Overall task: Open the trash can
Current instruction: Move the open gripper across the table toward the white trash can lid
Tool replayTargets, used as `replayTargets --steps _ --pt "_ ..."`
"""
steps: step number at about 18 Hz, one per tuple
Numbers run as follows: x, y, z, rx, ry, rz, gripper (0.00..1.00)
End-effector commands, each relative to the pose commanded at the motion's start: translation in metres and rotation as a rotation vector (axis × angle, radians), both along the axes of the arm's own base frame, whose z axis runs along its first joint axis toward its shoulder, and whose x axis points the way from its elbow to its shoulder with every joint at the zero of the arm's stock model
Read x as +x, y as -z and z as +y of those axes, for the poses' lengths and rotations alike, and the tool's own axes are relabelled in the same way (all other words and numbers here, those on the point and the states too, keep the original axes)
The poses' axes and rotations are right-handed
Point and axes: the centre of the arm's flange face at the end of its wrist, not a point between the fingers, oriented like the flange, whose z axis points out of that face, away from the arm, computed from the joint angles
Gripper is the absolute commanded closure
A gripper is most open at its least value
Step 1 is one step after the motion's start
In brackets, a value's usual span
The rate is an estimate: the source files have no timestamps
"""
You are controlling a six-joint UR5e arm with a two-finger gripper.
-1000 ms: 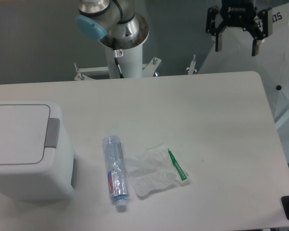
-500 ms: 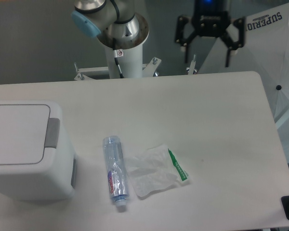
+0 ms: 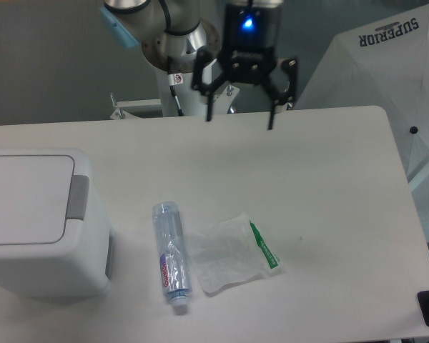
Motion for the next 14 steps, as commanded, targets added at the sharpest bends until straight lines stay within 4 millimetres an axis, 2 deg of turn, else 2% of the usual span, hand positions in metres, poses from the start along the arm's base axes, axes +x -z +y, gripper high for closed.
replayTargets --steps 4,8,14 --pt "0.017 0.011 0.027 0.035 -0.063 -0.093 0.0" --pt "0.042 0.031 0.059 0.017 -0.007 -0.124 0.0" --pt "0.059 0.056 0.092 0.014 0.015 -0.159 0.0"
